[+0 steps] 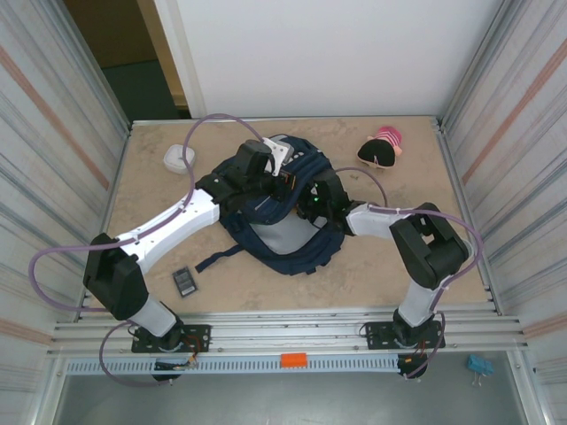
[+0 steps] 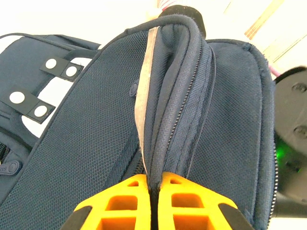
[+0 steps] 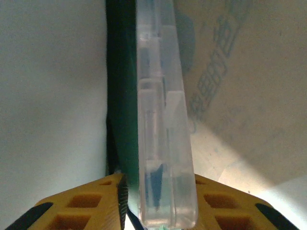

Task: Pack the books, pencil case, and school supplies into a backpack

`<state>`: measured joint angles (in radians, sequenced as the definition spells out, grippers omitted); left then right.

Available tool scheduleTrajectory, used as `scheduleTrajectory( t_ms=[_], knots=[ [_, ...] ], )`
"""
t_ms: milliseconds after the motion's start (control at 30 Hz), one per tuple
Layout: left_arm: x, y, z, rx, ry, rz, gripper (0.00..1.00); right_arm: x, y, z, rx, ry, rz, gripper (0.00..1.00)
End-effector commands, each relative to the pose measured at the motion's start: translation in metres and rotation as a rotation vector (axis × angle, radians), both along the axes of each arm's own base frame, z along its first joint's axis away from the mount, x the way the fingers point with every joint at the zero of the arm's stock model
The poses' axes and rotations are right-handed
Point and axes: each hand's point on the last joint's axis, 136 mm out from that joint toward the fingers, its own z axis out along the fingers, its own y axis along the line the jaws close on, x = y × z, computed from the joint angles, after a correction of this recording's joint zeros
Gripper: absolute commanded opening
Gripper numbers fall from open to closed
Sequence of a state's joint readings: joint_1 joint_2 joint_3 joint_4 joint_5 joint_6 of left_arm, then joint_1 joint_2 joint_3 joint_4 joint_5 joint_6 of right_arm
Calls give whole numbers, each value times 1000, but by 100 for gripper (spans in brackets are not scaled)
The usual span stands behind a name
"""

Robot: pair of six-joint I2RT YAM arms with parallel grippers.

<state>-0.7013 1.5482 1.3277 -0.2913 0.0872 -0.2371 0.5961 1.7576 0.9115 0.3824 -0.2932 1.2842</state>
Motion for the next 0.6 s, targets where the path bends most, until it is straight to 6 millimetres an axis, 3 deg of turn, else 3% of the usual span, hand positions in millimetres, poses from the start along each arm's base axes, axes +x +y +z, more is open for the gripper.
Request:
scheduleTrajectory(
  t_ms=[0,100,267,433,567],
  knots=[
    [6,-5,62,-151,-131,2,0,-7,-2,-2,6,21,3,47],
    [7,0,58,-144,-126,15,0,-24,-18,-12,-42,69,-2,58],
    [11,12,48,-114,-113,56,0,-54,-46,-17,-88,124,-16,64],
    [12,16,33,-87,-86,63,0,-72,-81,-3,-163,117,-41,66],
    [6,16,4,-63,-17,62,0,-79,-119,18,-239,75,-89,67]
  ],
)
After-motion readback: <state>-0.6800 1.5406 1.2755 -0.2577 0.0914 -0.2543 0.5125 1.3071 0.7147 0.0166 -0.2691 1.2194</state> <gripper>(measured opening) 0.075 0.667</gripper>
